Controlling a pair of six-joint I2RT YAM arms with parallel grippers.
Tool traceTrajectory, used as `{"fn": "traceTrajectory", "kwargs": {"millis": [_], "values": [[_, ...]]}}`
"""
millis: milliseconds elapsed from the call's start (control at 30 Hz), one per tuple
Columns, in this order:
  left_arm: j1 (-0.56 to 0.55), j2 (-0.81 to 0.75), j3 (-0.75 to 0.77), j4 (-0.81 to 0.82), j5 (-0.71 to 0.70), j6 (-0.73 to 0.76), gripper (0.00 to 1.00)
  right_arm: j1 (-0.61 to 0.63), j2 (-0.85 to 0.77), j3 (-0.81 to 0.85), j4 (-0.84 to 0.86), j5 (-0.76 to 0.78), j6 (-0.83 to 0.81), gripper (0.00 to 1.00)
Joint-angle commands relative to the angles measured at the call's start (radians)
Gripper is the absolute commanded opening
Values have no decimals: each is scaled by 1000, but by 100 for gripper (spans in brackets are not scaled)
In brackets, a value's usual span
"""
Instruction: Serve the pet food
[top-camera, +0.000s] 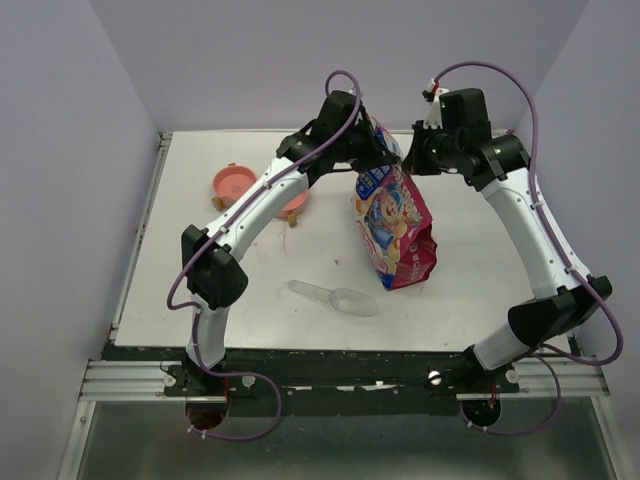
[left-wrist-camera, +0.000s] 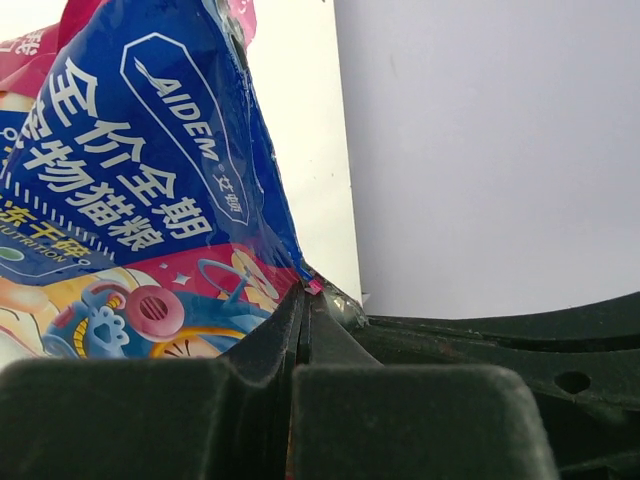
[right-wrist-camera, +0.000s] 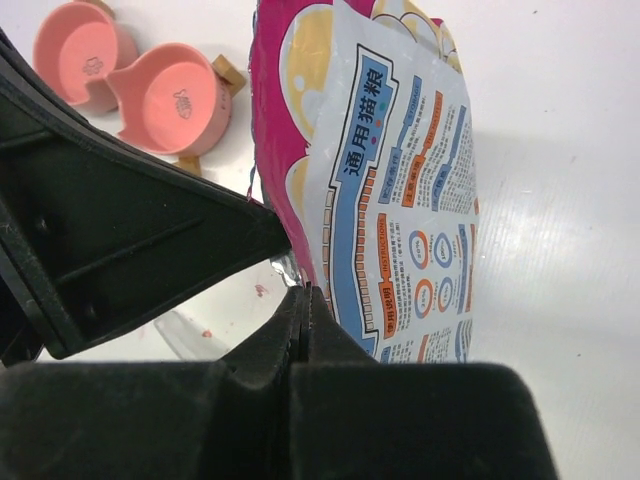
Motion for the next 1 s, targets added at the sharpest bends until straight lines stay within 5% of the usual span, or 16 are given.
{"fn": "traceTrajectory", "kwargs": {"millis": [0, 300, 567, 833, 967], "values": [[-17, 14, 12, -138, -48, 82, 0, 29, -1, 10, -22, 219, -25, 0], [-28, 20, 0, -162, -51, 169, 0, 143, -70, -76, 11, 497, -22, 0], [-29, -53, -172, -115, 9, 258, 0, 144, -72, -111, 35, 514, -33, 0], [-23, -122, -262, 132, 142, 277, 0, 110, -106, -91, 38, 168, 11, 1], [-14, -153, -301, 276, 198, 263, 0, 44, -34, 33, -72, 86, -2, 14]]}}
